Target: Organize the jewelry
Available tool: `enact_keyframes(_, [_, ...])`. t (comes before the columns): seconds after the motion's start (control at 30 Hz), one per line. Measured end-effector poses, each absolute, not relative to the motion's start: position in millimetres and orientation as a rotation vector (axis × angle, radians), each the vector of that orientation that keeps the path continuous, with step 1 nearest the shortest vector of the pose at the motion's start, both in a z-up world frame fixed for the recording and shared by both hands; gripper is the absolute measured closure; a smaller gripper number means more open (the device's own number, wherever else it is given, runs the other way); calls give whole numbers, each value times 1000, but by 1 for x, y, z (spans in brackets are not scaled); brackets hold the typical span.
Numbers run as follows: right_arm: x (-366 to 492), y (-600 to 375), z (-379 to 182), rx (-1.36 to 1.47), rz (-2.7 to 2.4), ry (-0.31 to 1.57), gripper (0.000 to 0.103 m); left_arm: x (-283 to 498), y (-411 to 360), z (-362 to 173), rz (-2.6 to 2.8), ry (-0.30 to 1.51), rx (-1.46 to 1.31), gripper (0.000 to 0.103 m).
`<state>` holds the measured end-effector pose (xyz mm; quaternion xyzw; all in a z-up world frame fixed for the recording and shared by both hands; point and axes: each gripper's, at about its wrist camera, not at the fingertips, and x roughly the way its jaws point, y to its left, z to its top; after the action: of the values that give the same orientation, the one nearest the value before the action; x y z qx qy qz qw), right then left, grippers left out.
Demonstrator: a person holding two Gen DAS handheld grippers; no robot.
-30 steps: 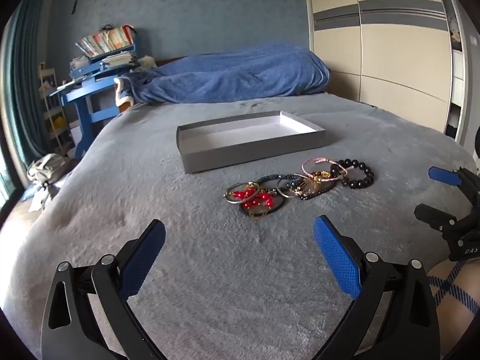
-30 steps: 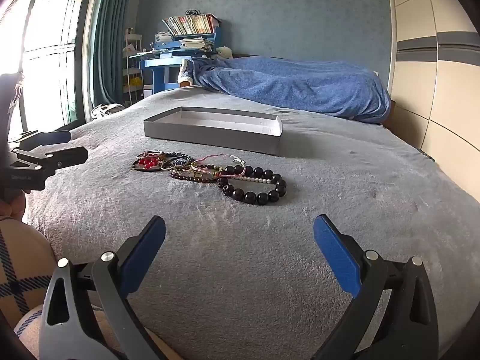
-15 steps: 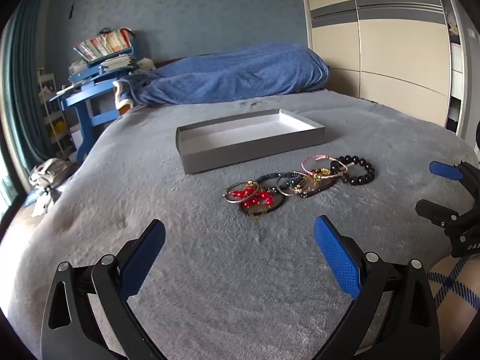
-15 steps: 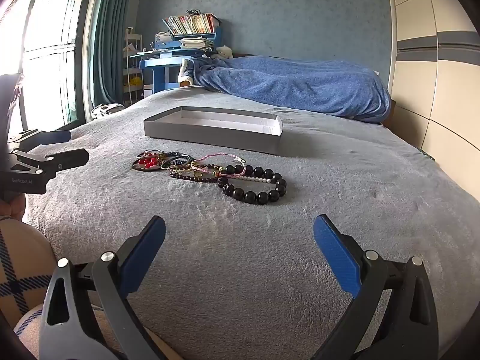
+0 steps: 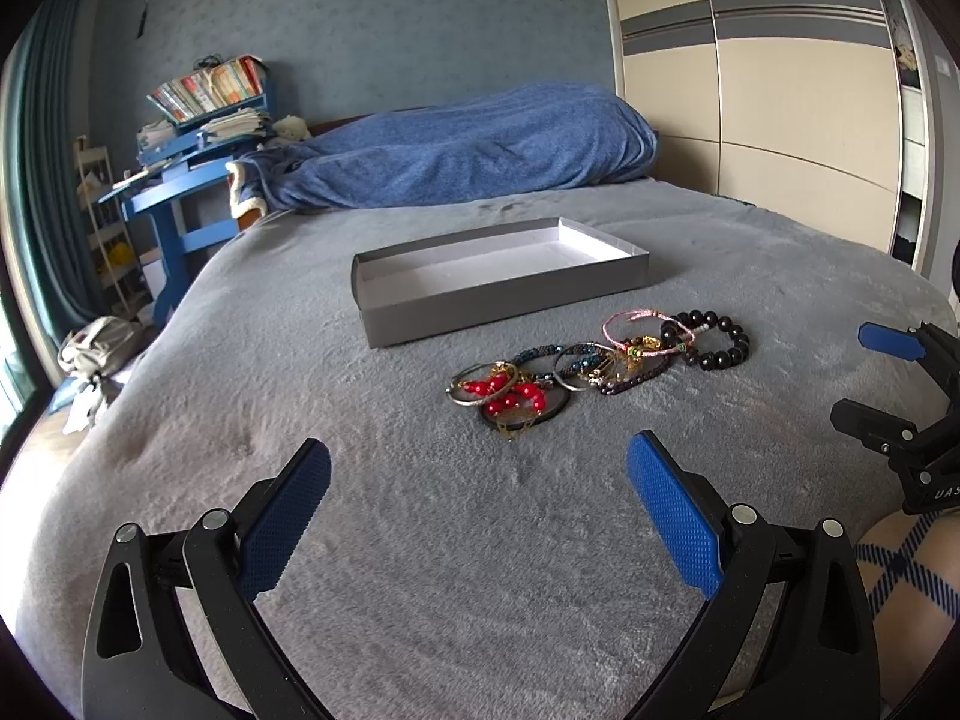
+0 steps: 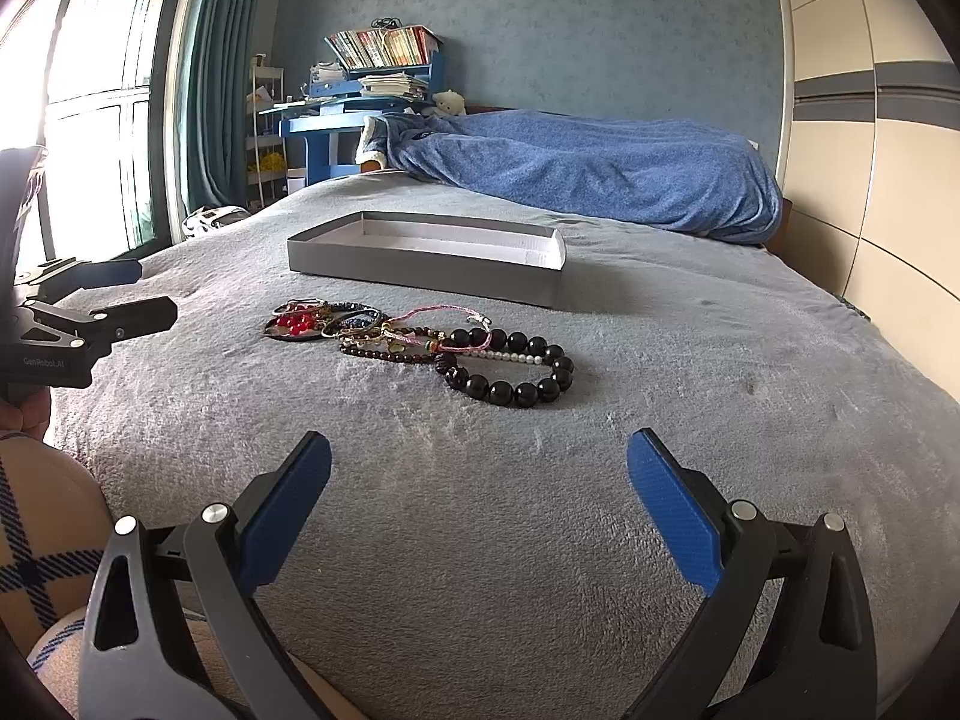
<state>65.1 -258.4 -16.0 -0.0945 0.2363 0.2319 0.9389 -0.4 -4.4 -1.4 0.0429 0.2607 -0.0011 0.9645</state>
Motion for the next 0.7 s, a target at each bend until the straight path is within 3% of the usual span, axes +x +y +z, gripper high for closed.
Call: enact_keyframes(0.7, [65,-259,-16,-193,473,484,5,0,-5,-1,-1,531,89,5])
